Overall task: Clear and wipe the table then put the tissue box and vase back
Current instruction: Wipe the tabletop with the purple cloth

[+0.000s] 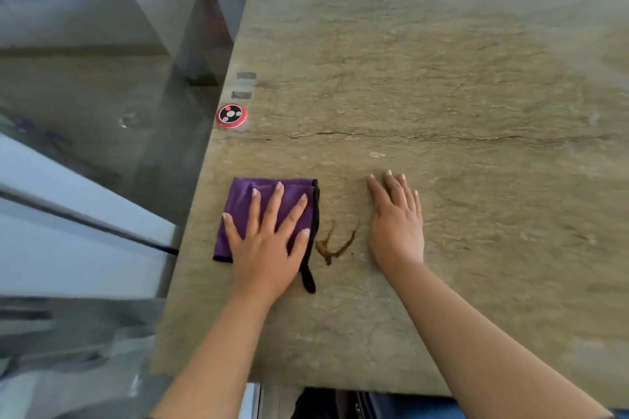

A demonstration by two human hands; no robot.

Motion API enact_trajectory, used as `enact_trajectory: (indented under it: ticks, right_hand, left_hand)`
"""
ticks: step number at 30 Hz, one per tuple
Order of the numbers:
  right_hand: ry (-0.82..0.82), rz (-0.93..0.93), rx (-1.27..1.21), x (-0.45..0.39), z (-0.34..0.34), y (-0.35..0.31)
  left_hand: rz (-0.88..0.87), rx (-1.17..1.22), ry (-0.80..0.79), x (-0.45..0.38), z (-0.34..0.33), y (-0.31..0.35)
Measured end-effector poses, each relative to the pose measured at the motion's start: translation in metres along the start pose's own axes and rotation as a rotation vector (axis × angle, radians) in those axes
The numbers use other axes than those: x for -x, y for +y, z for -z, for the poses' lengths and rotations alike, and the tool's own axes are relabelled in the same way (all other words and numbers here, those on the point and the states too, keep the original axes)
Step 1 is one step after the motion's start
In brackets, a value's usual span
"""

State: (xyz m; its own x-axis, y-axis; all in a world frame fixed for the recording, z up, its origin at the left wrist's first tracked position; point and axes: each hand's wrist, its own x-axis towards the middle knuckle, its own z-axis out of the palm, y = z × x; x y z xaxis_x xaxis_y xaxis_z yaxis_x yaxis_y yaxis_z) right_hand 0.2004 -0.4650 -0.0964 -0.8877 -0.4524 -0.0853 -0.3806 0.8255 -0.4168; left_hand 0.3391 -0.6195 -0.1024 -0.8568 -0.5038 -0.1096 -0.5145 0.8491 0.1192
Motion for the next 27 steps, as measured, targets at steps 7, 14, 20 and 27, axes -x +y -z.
enact_trajectory:
  ticks: [7, 14, 20, 27]
  right_hand:
    - [0.039, 0.058, 0.075, 0.011, -0.008, 0.0]
    - [0.034, 0.063, 0.094, 0.004, -0.012, 0.003]
    - [0.012, 0.076, 0.067, 0.008, -0.012, 0.005]
    - [0.002, 0.099, 0.013, 0.008, -0.007, 0.003]
  left_hand:
    - [0.101, 0.018, -0.04, -0.061, 0.015, -0.02]
    - [0.229, 0.058, -0.065, -0.086, 0.014, -0.028]
    - [0.221, 0.052, 0.032, 0.071, -0.012, 0.002]
    - [0.329, 0.044, -0.003, 0.047, -0.009, 0.015]
